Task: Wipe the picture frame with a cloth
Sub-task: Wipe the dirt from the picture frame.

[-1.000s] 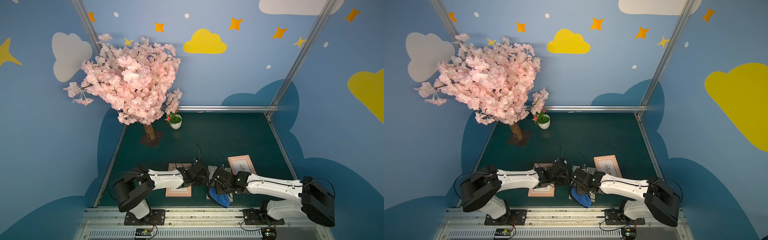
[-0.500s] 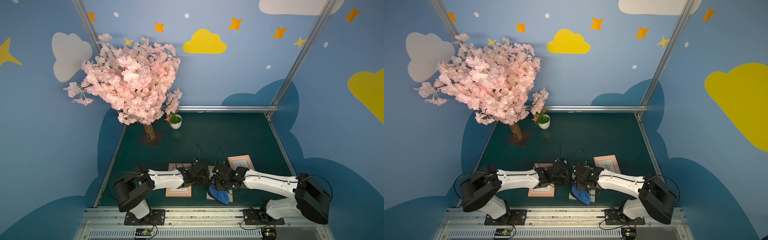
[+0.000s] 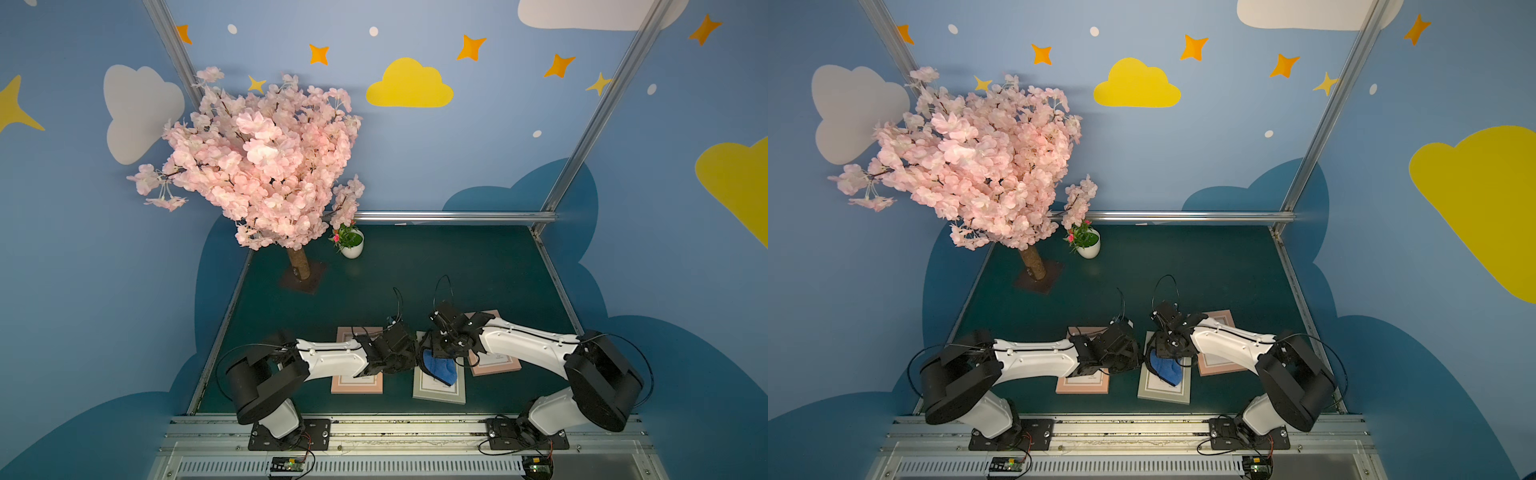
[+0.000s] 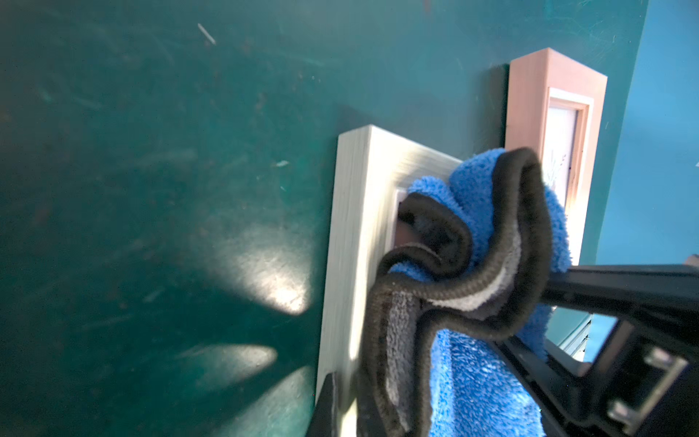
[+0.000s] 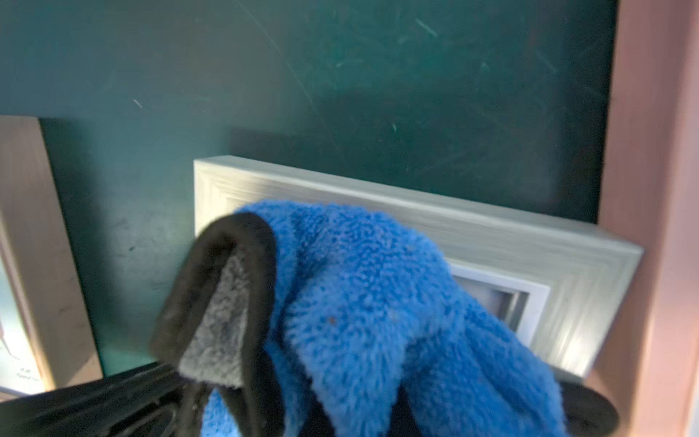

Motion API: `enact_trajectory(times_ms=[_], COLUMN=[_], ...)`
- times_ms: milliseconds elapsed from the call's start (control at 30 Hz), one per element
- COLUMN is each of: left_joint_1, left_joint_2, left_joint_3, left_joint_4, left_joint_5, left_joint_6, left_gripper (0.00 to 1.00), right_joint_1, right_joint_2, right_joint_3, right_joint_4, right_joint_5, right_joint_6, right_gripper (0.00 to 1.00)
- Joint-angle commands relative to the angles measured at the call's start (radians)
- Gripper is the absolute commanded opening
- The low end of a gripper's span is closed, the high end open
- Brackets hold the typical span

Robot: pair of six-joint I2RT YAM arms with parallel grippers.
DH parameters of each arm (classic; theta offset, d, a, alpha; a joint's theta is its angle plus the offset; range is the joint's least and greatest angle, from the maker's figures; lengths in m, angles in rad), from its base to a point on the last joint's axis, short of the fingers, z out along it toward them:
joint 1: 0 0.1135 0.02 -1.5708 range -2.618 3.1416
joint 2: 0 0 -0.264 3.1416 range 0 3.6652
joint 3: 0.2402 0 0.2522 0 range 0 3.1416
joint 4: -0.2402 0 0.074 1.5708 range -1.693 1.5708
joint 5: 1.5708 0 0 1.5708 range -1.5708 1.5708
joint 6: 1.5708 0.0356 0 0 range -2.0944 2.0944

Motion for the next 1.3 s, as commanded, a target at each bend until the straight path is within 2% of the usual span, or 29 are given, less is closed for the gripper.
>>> enact_trajectory(times_ms=[0,133,400,700,933,1267], left_joint_1=[-0.002,-0.002,-0.002,-0.002,-0.002,-0.002], left_joint_2=[0.062,0.061,0.062,0.06,0.058,0.055], left_joint_3=[-0.062,-0.059,-0.059,-0.056,-0.057,-0.057], left_joint_4=[-0.239,-0.245,-0.248,-0.253,-0.256,-0.258], left_joint_5=[-0.038,-0.042,-0.046,-0.047,-0.048,-0.048], left_joint_6=[-0.008,-0.007,-0.008,-0.007,-0.009,-0.014], left_gripper=[0.1,0.1,0.1,0.09,0.09,0.09], right_joint_1=[-0.018,0.016,0.185,0.295,0.274,0.08], right_joint_2=[0.008,-0.039,-0.136,-0.167,-0.107,-0.009], right_joint_3=[-0.048,-0.075,-0.124,-0.157,-0.139,-0.074], right_joint_4=[-0.042,-0.075,-0.175,-0.206,-0.191,-0.067], right_joint_5=[0.032,0.018,0.02,0.016,0.069,0.063], right_joint_6=[-0.011,0.011,0.101,0.176,0.158,0.014], right_gripper=[0.0,0.0,0.0,0.0,0.0,0.0])
